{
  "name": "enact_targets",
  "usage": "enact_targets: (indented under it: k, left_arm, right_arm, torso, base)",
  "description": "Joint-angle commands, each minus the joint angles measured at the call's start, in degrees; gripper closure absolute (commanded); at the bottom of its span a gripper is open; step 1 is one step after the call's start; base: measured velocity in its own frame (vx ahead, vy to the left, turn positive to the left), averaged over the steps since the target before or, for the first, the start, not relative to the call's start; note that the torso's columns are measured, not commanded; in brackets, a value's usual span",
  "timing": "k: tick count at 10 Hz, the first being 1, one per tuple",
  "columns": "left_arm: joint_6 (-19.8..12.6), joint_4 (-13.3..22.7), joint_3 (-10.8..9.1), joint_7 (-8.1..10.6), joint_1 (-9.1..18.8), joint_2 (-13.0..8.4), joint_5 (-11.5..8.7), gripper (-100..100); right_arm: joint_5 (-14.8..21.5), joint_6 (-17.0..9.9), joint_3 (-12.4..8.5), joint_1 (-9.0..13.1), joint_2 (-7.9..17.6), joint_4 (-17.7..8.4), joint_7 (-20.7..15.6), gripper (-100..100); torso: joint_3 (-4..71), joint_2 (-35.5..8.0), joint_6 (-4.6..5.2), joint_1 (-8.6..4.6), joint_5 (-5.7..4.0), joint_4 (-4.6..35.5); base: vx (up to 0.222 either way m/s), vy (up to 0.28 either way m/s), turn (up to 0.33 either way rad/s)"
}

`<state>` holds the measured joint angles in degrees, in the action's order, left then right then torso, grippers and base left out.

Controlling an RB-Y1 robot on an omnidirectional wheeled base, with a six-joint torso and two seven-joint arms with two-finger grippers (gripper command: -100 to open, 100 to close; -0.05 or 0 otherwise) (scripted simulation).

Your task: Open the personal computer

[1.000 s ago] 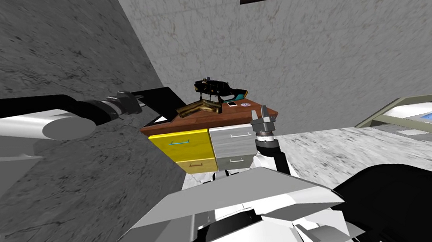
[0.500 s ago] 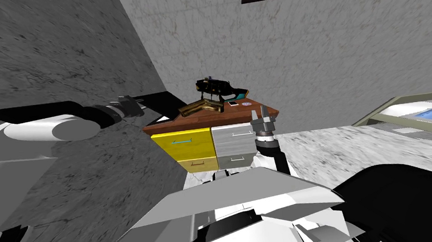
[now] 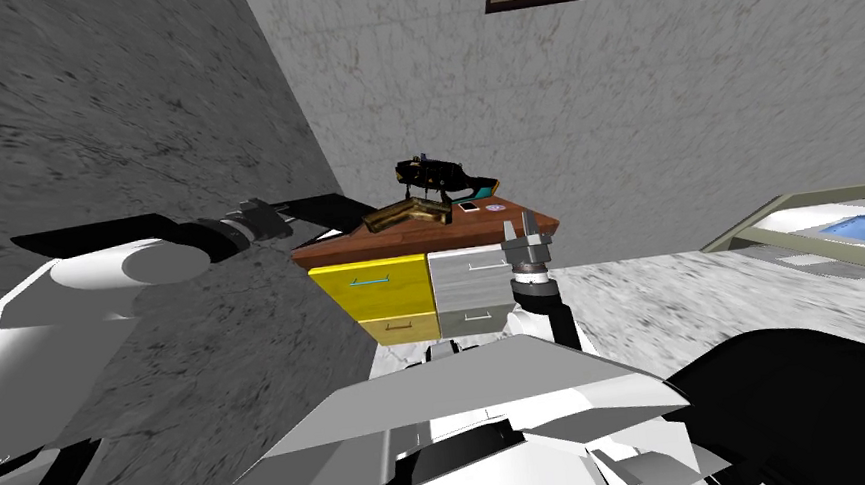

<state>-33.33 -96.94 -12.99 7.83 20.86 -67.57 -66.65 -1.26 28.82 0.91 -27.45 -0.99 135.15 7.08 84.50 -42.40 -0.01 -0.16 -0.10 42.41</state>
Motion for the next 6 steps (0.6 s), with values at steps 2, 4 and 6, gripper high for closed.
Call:
enact_targets:
  k: [2, 4, 6]
  left_arm:
    - [1.07, 3.02, -0.4, 2.72, 0.04, 4.43, -1.23, 100]
    - [-1.12, 1.83, -1.28, 3.23, 0.81, 0.95, -3.36, -100]
    - [-2.64, 1.06, -2.13, 4.28, 1.31, -1.08, -4.87, -100]
  right_arm:
    - [0.0, 0.0, 0.0, 0.0, 0.0, 0.0, 0.0, 0]
    - [0.0, 0.0, 0.0, -0.01, 0.0, 0.0, 0.0, 0]
    - [0.0, 0.0, 0.0, -0.01, 0.0, 0.01, 0.0, 0]
  torso:
    - [-0.01, 0.0, 0.01, 0.16, 0.1, -0.07]
    - [0.08, 0.14, -0.04, 0.03, 0.02, -0.06]
    - [0.13, 0.19, 0.05, -0.07, -0.05, -0.05]
  base:
    - [-0.029, 0.046, -0.02]
    - [0.049, -0.011, 0.077]
    - [0.073, -0.028, 0.064]
